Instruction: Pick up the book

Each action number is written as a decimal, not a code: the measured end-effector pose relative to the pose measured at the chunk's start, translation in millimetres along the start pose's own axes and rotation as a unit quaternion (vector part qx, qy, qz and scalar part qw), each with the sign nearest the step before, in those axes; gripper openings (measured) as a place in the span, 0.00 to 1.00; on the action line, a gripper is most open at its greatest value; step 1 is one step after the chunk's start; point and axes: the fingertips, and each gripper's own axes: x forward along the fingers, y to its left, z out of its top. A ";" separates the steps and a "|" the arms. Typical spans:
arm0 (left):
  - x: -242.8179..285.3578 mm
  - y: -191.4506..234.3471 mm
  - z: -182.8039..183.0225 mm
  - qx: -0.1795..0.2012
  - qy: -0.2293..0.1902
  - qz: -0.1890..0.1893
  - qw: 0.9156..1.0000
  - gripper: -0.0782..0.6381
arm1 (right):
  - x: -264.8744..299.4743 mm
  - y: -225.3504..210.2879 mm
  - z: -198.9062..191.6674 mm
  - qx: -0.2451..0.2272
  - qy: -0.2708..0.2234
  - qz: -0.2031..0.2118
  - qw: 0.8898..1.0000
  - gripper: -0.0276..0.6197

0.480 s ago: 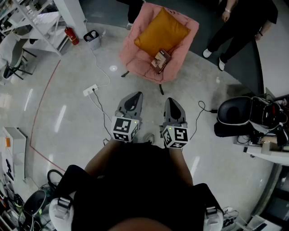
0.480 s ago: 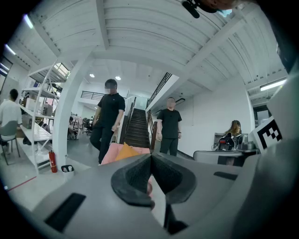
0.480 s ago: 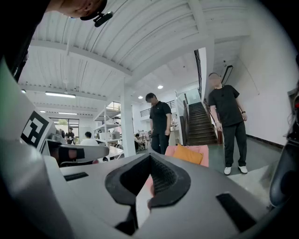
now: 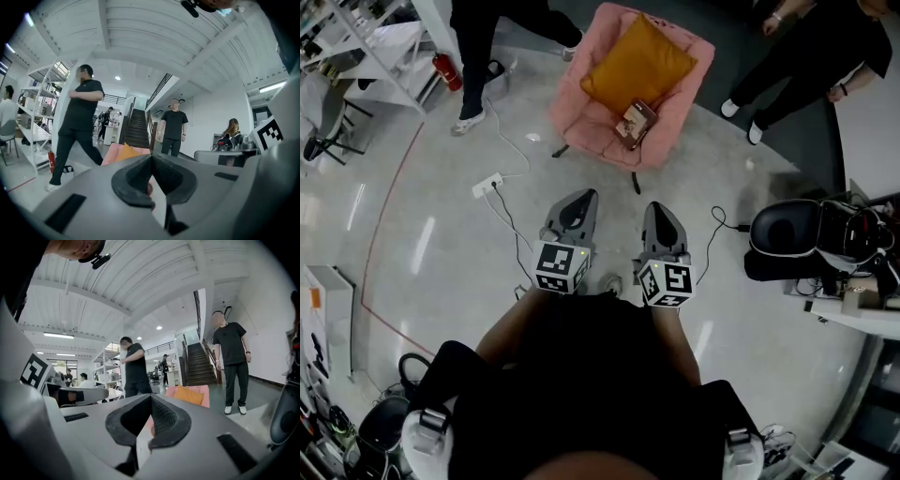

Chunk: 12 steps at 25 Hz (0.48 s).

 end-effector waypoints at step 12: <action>-22.0 24.3 -0.5 -0.002 0.002 -0.019 1.000 0.12 | 0.5 32.1 -5.6 0.004 -0.004 -0.013 1.000 0.05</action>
